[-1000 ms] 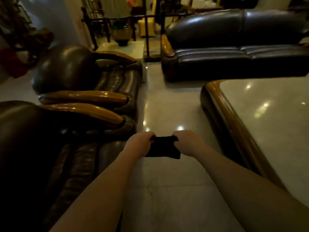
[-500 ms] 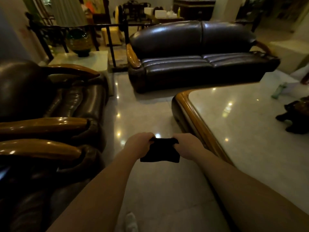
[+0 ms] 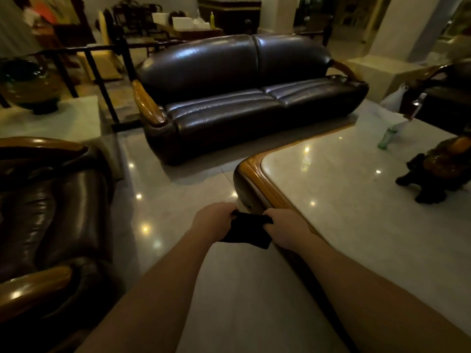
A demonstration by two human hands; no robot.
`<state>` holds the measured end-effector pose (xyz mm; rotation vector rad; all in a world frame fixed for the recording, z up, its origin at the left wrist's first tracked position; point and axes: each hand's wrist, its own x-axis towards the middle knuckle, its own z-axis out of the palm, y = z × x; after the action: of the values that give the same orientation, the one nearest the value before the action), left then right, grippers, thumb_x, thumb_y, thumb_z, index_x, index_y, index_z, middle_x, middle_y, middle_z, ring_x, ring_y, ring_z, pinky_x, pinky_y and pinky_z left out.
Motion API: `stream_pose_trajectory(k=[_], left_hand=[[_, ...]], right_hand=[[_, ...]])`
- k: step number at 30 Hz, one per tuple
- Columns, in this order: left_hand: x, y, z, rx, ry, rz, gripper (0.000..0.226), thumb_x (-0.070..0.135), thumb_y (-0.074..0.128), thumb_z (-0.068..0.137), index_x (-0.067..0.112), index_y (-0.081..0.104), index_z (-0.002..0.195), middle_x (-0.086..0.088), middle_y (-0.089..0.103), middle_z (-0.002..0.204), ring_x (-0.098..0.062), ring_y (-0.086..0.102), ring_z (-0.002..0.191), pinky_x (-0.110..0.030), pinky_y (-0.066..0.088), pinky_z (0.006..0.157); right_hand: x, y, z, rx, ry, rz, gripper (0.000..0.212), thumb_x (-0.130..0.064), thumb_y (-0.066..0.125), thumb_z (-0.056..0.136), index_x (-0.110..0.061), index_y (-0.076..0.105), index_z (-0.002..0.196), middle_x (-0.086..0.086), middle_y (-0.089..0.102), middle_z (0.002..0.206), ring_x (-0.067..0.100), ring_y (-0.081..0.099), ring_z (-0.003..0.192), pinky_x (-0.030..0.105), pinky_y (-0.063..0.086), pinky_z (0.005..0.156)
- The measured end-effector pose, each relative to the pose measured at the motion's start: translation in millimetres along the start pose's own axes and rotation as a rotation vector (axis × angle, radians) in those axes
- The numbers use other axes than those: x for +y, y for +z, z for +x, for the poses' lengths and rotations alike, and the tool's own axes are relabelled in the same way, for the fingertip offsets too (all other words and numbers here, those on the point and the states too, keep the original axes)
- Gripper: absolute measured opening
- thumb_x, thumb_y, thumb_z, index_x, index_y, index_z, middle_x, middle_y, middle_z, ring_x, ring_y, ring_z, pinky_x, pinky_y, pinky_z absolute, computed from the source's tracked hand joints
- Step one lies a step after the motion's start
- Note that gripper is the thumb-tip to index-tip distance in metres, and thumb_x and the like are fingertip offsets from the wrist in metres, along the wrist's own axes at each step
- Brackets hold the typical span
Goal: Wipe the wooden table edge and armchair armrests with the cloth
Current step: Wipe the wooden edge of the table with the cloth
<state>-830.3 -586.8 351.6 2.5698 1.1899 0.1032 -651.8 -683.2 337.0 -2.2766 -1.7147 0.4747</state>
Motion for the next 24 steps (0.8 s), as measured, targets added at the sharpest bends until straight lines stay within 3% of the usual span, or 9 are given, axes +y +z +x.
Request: stream_pose_trajectory(k=[3,8,16,24], left_hand=[[-17,-5,54,-0.031,0.033,0.025,0.021,0.028,0.047,0.093,0.030,0.061,0.108,0.002,0.065,0.104,-0.022,0.058,0.091,-0.033,0.046,0.074],[-40,-10,152,-0.059,0.067,0.051,0.023,0.026,0.047,0.094,0.032,0.061,0.111,0.002,0.066,0.104,-0.023,0.059,0.092,-0.038,0.050,0.080],[-58,-24,311,-0.101,0.094,0.074,0.025,0.019,0.051,0.092,0.028,0.061,0.113,0.001,0.066,0.105,-0.023,0.060,0.094,-0.038,0.052,0.083],[-86,-7,448,-0.167,0.185,0.025,0.021,0.025,0.051,0.092,0.029,0.062,0.110,0.003,0.066,0.101,-0.021,0.062,0.093,-0.030,0.048,0.078]], right_hand=[[7,-3,51,0.001,0.042,-0.004,0.011,-0.029,0.051,0.089,-0.024,0.060,0.092,-0.005,0.061,0.081,0.014,0.055,0.071,0.024,0.035,0.052],[25,-10,148,0.008,0.081,0.048,0.008,-0.025,0.052,0.088,-0.023,0.060,0.088,-0.007,0.057,0.078,0.013,0.054,0.071,0.023,0.034,0.054],[60,-35,295,-0.014,0.156,0.123,0.021,-0.020,0.051,0.091,-0.016,0.064,0.107,0.004,0.065,0.104,0.023,0.061,0.095,0.030,0.046,0.079],[94,-47,400,-0.060,0.267,0.135,0.009,-0.021,0.053,0.083,-0.022,0.061,0.087,-0.001,0.063,0.084,0.020,0.060,0.077,0.028,0.042,0.062]])
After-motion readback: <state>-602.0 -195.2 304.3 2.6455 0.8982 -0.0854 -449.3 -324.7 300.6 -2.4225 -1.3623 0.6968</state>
